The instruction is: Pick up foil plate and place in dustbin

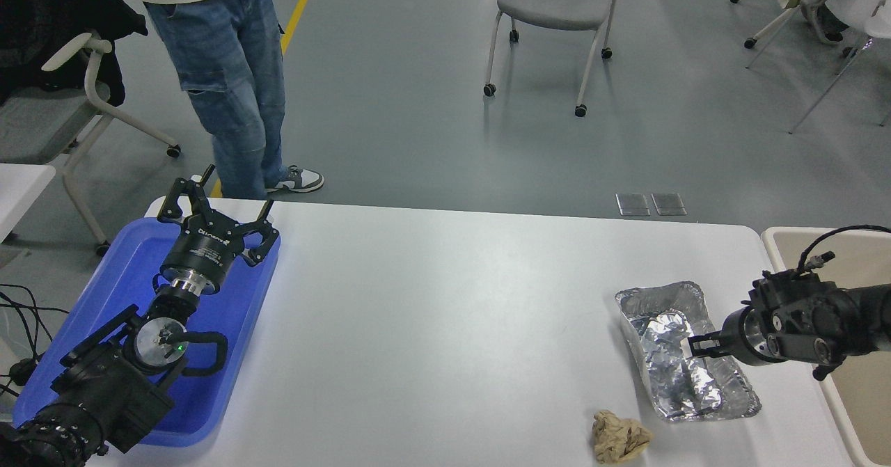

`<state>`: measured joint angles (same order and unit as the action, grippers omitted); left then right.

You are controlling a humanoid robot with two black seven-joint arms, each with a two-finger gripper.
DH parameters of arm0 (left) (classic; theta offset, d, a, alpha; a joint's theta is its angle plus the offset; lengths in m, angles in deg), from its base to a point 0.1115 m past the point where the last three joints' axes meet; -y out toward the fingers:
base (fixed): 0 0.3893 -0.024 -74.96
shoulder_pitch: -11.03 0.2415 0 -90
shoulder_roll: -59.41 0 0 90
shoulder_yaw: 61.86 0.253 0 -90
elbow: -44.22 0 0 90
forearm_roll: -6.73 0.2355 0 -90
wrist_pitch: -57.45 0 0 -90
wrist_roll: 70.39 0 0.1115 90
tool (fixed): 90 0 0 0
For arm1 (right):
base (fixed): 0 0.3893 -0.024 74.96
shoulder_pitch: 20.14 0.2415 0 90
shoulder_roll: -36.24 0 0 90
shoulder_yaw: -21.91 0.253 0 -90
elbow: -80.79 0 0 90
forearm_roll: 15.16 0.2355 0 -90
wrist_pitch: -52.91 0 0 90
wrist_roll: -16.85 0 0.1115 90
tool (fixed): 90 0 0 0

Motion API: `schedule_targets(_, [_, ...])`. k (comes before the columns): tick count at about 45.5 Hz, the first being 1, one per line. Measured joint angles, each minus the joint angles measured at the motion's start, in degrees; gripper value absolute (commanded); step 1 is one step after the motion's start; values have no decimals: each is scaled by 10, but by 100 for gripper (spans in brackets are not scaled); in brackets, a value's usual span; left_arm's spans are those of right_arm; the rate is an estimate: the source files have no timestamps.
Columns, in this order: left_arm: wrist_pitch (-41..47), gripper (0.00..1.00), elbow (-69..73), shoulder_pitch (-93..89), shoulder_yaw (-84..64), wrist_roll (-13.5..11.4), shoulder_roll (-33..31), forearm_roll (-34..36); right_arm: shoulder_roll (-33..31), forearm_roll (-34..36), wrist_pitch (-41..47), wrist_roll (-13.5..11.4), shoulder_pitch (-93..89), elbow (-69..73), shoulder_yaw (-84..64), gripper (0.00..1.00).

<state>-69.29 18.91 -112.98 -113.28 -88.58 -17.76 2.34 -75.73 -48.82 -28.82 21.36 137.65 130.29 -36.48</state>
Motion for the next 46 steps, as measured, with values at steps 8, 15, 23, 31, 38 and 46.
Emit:
schedule_targets(8, [0,100,0,0,0,0,0,0,-2,11,39,0,3,6,1,0])
schedule_targets(15, [0,100,0,0,0,0,0,0,-6,26,86,1,15,8,4,0])
schedule_targets(23, [0,100,0,0,0,0,0,0,-15,42,135,1,37,14,5,0])
schedule_targets(31, [0,100,0,0,0,0,0,0,-38,49,186,1,83,48,5,0])
schedule_targets(38, [0,100,0,0,0,0,0,0,-57,51,243,1,138,83,4,0])
schedule_targets(46, [0,100,0,0,0,0,0,0,-76,56,314,2,203,102,5,0])
